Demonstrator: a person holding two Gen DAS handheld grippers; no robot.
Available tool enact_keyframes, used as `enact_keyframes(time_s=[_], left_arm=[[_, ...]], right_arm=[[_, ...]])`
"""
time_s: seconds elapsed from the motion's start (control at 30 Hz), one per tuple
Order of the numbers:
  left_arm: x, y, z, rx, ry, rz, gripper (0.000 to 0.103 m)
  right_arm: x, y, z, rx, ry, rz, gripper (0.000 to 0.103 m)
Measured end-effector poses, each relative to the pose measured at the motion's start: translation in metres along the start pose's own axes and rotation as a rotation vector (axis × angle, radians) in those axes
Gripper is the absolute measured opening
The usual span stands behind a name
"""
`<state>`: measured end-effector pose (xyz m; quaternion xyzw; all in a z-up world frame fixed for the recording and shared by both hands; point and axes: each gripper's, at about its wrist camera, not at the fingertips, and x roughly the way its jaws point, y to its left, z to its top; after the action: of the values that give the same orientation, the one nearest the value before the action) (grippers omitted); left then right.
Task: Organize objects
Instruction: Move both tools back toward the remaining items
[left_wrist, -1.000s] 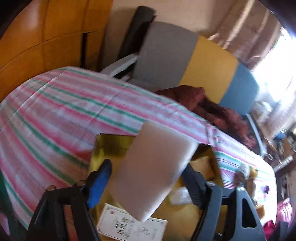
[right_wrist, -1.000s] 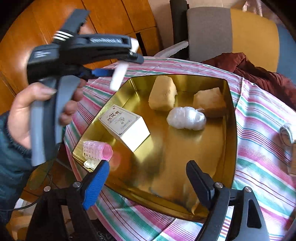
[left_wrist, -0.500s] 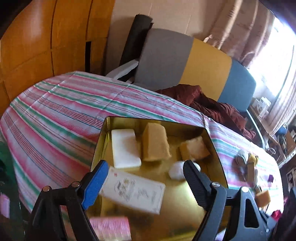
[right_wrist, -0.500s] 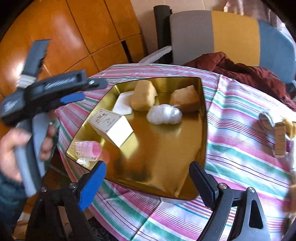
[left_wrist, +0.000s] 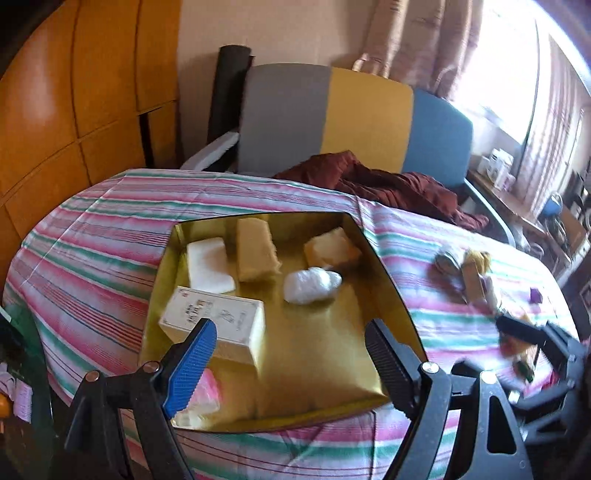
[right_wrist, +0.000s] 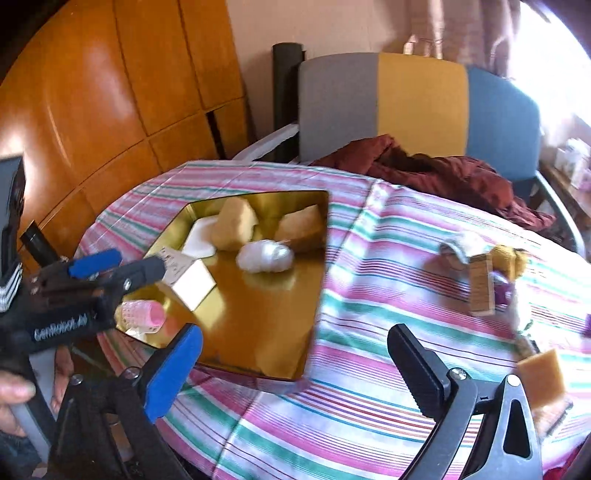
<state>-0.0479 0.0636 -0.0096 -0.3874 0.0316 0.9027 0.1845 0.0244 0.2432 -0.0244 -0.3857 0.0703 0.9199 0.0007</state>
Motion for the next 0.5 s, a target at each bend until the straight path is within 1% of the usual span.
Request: enact_keyframes(time_s=[0.1,0.27,0.37,0.5], left_arm=[[-0.003,-0.012,-0.003,0.034,-0.003,-0.008,0.084],[-0.001,-0.031,-0.007,0.076,0.009,-0.045,0.084],[0.002,-0.042,-0.009,0.091,0.019,-0.075,0.084],[0.008,-0.062,-0.013,0.14,0.045,-0.14,0.084]], right_arm=[[-0.01,-0.02,-0.002,0.038,-0.014,-0.034,0.101],[-0.023,-0.062,-0.009,0.114,-0.019,-0.112,0.102],[-0.033,-0.09,-0.014,0.159,-0.023,-0.16,0.102],[-0.053,-0.134,-0.018,0.207,-0.037,-0.254,0.103]])
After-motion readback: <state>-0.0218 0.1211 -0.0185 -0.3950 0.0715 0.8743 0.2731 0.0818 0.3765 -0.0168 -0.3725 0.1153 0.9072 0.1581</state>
